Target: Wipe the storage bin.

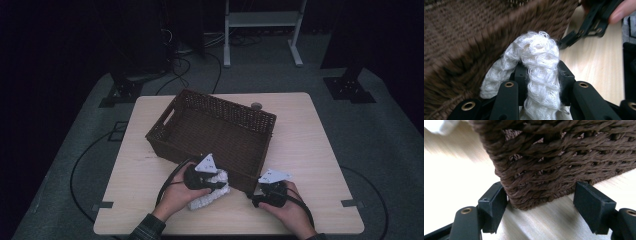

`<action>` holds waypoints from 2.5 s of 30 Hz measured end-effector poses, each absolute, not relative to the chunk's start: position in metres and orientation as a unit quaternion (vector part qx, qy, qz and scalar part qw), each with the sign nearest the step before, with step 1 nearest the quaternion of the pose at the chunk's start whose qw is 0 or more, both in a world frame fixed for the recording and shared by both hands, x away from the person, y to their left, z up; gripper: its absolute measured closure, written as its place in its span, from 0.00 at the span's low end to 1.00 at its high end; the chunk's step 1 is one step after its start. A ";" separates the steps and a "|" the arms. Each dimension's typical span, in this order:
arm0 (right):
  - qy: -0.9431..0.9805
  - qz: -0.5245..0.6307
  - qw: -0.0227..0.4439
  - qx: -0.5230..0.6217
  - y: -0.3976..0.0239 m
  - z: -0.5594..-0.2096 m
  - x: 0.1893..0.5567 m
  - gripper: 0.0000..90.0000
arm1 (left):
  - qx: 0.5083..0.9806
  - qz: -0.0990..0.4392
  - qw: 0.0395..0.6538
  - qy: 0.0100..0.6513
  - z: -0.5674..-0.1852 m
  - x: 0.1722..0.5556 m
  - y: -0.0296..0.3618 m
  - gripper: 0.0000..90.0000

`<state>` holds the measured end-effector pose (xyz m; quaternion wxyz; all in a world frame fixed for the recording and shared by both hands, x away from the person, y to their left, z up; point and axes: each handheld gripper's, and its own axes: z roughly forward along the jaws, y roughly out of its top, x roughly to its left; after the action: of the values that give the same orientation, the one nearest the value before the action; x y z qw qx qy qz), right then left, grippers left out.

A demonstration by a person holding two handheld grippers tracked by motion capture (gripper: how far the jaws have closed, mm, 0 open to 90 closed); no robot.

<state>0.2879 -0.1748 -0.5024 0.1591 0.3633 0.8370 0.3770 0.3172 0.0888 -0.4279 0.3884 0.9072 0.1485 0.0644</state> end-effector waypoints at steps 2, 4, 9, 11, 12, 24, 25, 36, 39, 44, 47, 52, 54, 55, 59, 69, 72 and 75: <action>0.837 0.377 0.159 0.364 -0.175 -0.502 0.288 0.30 | 0.906 0.066 0.392 0.147 -0.425 0.316 0.089 0.76; 0.837 0.377 0.159 0.364 -0.175 -0.502 0.288 0.30 | 0.902 0.070 0.401 0.142 -0.417 0.314 0.089 0.76; 0.837 0.377 0.159 0.364 -0.175 -0.502 0.288 0.30 | 0.898 0.079 0.413 0.132 -0.404 0.310 0.088 0.76; 0.836 0.377 0.158 0.365 -0.175 -0.502 0.288 0.30 | 0.894 0.079 0.420 0.131 -0.402 0.308 0.087 0.76; 0.837 0.377 0.160 0.363 -0.175 -0.503 0.288 0.30 | 0.894 0.082 0.422 0.129 -0.399 0.307 0.087 0.76; 0.836 0.377 0.158 0.365 -0.175 -0.502 0.288 0.30 | 0.898 0.070 0.414 0.129 -0.409 0.312 0.079 0.76; 0.836 0.377 0.158 0.365 -0.175 -0.502 0.288 0.30 | 0.898 0.070 0.414 0.129 -0.409 0.312 0.079 0.76; 0.836 0.377 0.158 0.365 -0.175 -0.502 0.288 0.30 | 0.910 0.056 0.388 0.133 -0.432 0.316 0.066 0.76; 0.836 0.378 0.159 0.365 -0.175 -0.502 0.288 0.30 | 0.916 0.053 0.376 0.133 -0.441 0.317 0.062 0.76; 0.837 0.377 0.160 0.363 -0.175 -0.502 0.288 0.30 | 0.923 0.044 0.357 0.133 -0.453 0.320 0.059 0.76; 0.836 0.378 0.160 0.364 -0.175 -0.502 0.288 0.30 | 0.928 0.043 0.346 0.130 -0.457 0.320 0.057 0.76; 0.837 0.377 0.160 0.363 -0.175 -0.502 0.288 0.30 | 0.930 0.042 0.342 0.129 -0.459 0.319 0.055 0.76; 0.837 0.377 0.160 0.364 -0.175 -0.502 0.288 0.30 | 0.930 0.045 0.342 0.125 -0.456 0.317 0.056 0.76; 0.837 0.377 0.160 0.364 -0.175 -0.502 0.288 0.30 | 0.930 0.045 0.342 0.125 -0.456 0.317 0.056 0.76; 0.837 0.378 0.159 0.364 -0.175 -0.502 0.288 0.30 | 0.920 0.056 0.367 0.123 -0.440 0.312 0.062 0.76; 0.837 0.378 0.160 0.362 -0.175 -0.503 0.288 0.30 | 0.896 0.059 0.422 0.125 -0.412 0.305 0.075 0.77; 0.837 0.378 0.160 0.363 -0.175 -0.502 0.288 0.30 | 0.885 0.069 0.442 0.131 -0.401 0.300 0.077 0.77; 0.837 0.378 0.159 0.363 -0.175 -0.502 0.287 0.30 | 0.879 0.070 0.452 0.134 -0.395 0.298 0.073 0.77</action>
<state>0.2875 -0.1752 -0.5024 0.1590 0.3632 0.8367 0.3778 0.2985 0.0732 -0.3954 0.4520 0.8791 0.1344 0.0695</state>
